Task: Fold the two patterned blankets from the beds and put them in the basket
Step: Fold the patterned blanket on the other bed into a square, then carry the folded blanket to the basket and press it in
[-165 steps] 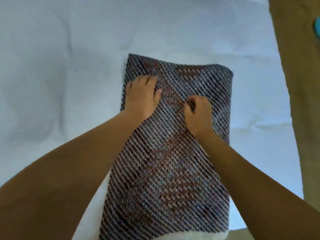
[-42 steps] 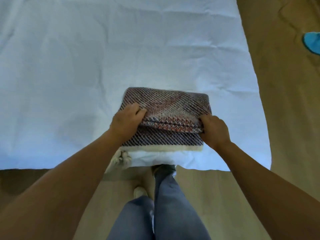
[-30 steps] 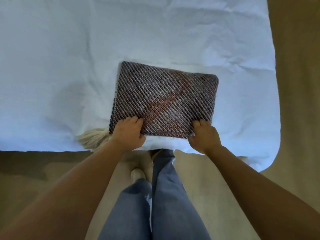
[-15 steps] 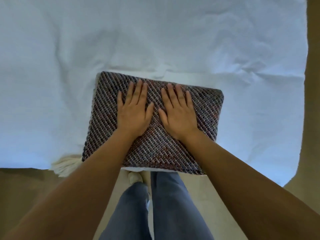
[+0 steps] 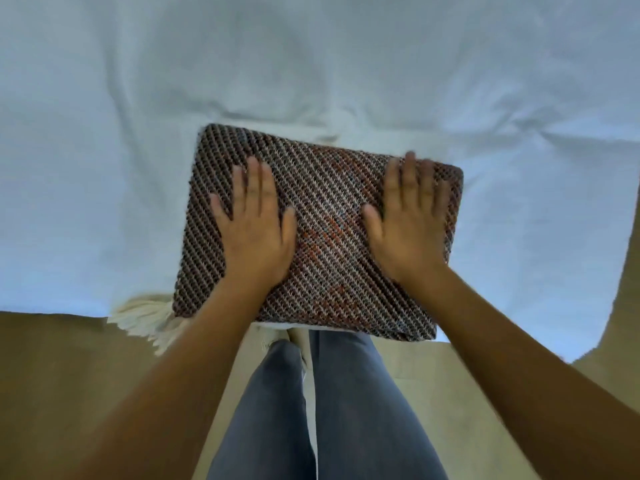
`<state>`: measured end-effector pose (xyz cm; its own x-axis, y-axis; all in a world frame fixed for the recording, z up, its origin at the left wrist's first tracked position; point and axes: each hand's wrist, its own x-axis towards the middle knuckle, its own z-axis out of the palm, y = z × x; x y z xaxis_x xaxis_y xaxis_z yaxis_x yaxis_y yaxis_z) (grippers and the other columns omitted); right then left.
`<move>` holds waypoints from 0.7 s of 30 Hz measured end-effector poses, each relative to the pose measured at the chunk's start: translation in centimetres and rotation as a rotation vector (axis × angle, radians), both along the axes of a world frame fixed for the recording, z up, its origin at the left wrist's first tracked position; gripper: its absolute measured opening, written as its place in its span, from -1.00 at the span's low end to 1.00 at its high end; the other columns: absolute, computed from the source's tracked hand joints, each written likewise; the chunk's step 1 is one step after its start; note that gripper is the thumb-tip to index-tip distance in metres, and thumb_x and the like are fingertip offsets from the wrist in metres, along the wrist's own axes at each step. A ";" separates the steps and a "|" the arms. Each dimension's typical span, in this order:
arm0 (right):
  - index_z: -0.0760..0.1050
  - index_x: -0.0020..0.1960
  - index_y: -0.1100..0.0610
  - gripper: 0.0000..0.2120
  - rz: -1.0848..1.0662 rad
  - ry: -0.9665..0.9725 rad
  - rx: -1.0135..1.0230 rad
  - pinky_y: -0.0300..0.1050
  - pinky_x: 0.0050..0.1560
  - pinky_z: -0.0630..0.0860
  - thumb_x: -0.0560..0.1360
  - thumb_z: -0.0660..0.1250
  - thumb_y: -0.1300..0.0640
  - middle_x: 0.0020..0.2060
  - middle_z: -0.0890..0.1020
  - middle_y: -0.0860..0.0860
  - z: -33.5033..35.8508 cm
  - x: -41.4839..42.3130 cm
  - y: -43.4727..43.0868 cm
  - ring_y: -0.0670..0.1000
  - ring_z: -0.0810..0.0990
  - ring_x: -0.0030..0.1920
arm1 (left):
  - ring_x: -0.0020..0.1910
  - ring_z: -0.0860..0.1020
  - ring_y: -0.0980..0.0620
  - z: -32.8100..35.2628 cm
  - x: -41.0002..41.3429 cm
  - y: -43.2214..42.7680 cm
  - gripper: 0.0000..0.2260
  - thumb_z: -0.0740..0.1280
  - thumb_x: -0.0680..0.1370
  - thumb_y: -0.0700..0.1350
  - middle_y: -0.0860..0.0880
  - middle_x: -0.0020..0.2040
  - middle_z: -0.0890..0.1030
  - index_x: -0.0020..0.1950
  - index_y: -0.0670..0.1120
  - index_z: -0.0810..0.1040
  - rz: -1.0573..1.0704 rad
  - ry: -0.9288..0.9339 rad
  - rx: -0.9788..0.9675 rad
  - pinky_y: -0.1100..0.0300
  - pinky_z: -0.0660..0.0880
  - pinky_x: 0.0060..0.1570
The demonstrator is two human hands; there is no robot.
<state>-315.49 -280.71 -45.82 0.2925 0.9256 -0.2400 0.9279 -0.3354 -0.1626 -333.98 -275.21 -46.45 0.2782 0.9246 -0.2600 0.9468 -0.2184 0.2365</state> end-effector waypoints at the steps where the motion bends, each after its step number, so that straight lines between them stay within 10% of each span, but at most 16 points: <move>1: -0.21 0.49 0.14 -0.37 0.029 0.063 0.070 0.00 0.41 -0.39 0.56 -0.10 -0.14 0.50 -0.13 0.08 0.4 -3.0 -0.2 0.06 -0.20 0.48 | 0.45 -0.31 0.08 0.1 0.0 -1.8 -0.45 -0.18 0.56 0.16 0.04 0.48 -0.28 0.46 -0.02 -0.29 -0.038 -0.026 0.001 -0.01 -0.41 0.35; 10: -0.24 0.47 -0.07 -0.42 0.089 -0.023 -0.190 0.08 0.41 -0.31 0.53 -0.19 -0.25 0.49 -0.15 0.05 -3.6 -3.8 -9.3 0.10 -0.23 0.48 | 0.52 -0.06 -0.07 -3.0 -9.2 -4.4 -0.33 -0.02 0.55 0.25 -0.13 0.54 -0.01 0.52 -0.10 -0.07 0.145 0.031 -0.125 -0.09 -0.20 0.41; 15: 0.20 0.47 -0.03 -0.29 0.129 0.166 -0.186 0.25 0.41 0.00 0.41 -0.05 -0.34 0.51 0.14 0.11 -0.3 0.3 -9.2 0.20 0.07 0.50 | 0.16 0.49 -0.16 -0.2 -13.5 1.4 -0.28 0.33 0.32 0.36 -0.20 0.21 0.52 0.24 -0.17 0.44 0.354 -0.239 -0.363 -0.03 0.43 0.15; 21: 0.17 0.44 0.12 -0.17 -0.936 0.829 0.084 0.08 0.30 0.38 0.32 0.48 -0.09 0.35 0.39 0.15 0.8 1.0 -6.9 0.13 0.43 0.28 | 0.13 0.49 -0.06 2.0 -10.7 3.9 -0.10 0.50 0.15 0.23 -0.15 0.30 0.47 0.37 -0.13 0.31 0.623 -0.550 -0.668 0.01 0.42 0.20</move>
